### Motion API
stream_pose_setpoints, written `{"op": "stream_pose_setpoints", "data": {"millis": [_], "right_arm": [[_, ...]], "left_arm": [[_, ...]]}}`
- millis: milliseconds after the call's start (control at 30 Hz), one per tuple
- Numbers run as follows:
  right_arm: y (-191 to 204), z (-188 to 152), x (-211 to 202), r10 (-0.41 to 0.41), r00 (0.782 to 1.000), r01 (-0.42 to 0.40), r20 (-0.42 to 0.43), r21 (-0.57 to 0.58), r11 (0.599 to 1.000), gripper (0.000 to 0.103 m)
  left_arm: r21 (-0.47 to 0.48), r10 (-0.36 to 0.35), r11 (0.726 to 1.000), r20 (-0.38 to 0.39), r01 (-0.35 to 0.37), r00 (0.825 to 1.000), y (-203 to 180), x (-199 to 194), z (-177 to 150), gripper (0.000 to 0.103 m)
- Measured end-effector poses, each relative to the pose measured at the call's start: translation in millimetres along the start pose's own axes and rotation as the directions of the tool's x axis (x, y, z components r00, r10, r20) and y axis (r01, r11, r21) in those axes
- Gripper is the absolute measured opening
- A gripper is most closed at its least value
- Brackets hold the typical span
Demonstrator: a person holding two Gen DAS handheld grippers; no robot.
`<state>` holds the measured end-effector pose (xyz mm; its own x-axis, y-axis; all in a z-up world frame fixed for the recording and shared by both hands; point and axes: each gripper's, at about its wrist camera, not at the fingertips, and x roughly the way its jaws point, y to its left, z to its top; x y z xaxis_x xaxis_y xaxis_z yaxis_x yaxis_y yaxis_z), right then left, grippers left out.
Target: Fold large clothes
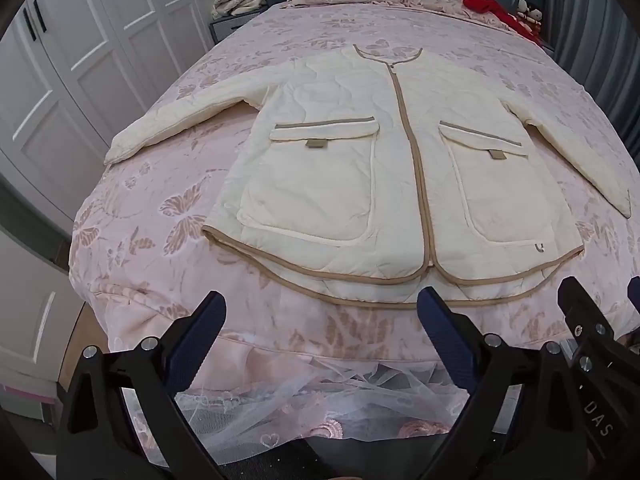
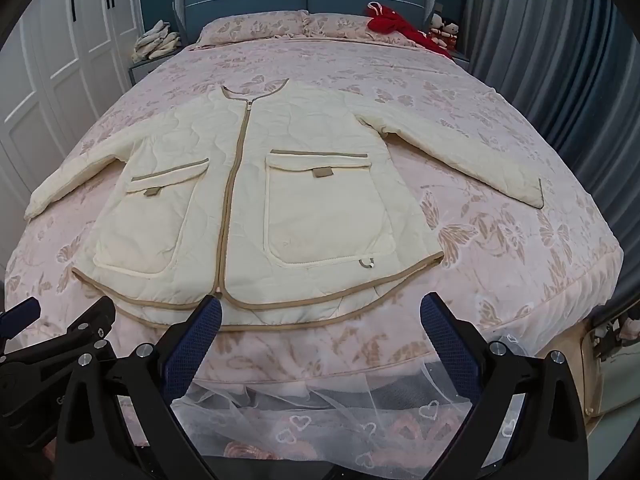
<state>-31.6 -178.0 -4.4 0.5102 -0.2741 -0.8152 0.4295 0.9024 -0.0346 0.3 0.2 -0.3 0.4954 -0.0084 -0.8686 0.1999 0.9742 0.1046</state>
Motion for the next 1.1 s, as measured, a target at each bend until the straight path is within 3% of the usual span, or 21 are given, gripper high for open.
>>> {"op": "stream_pose_setpoints", "data": {"millis": [1100], "right_arm": [[2.6, 1.1, 0.0, -0.004, 1.0, 0.004, -0.004, -0.004, 1.0, 0.098]], "left_arm": [[0.0, 0.0, 1.0, 0.015, 0.0, 1.0, 0.1, -1.3, 0.4, 0.092]]}}
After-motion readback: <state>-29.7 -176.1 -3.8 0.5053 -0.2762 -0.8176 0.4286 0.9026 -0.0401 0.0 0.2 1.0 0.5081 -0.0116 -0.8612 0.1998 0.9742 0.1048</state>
